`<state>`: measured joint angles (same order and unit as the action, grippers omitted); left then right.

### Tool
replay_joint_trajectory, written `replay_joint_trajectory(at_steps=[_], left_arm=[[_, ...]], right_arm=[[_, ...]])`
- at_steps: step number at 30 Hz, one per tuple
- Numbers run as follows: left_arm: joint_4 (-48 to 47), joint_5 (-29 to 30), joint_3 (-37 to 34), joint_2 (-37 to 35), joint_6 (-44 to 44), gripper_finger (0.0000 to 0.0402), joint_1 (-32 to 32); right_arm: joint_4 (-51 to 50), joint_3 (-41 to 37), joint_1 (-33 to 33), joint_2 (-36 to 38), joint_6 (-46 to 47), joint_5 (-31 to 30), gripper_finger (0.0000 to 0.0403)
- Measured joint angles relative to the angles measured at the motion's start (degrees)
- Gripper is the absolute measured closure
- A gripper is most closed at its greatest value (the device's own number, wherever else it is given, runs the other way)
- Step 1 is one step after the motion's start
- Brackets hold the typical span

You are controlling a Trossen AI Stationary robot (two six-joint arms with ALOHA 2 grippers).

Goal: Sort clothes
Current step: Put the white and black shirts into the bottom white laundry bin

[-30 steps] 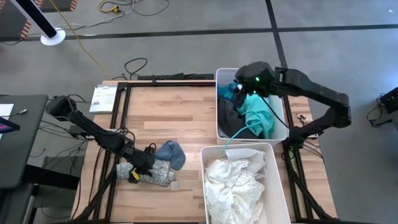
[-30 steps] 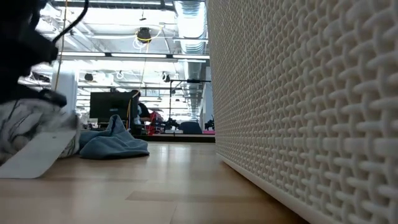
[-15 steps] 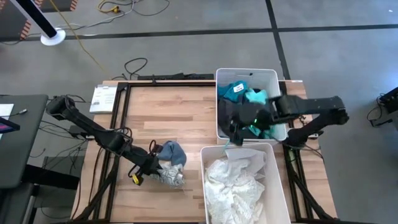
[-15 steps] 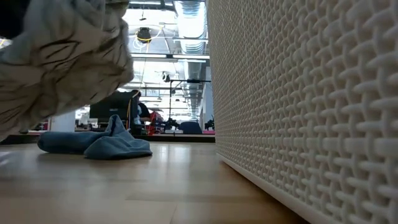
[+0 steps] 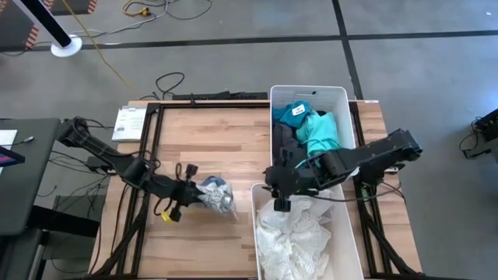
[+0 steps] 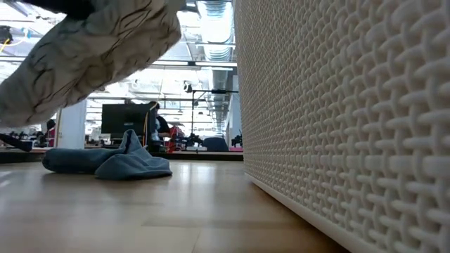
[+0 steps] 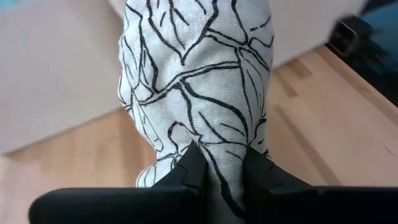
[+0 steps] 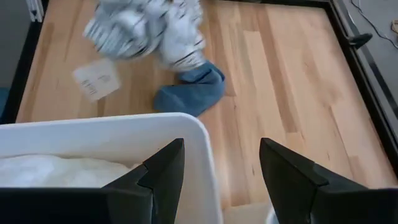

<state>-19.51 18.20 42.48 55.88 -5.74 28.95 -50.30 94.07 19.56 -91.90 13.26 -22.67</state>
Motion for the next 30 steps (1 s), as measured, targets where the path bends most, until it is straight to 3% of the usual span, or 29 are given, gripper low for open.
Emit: replay_joint_trajectory(at_steps=[11, 26, 30], left_arm=[[4.59, 10.15, 0.11, -11.09, -6.48, 0.0360, 0.00], [26.70, 10.49, 0.11, -13.76, -24.53, 0.0360, -0.05], [30.98, 6.54, 0.11, -13.40, -25.74, 0.0360, -0.35]], right_arm=[[8.67, -0.04, 0.56, -2.76, -3.24, -0.84, 0.0182], [26.97, -0.03, -3.29, -6.53, -11.15, -0.55, 0.0182], [33.42, -0.03, -4.13, -8.21, -14.48, 0.17, 0.0182]])
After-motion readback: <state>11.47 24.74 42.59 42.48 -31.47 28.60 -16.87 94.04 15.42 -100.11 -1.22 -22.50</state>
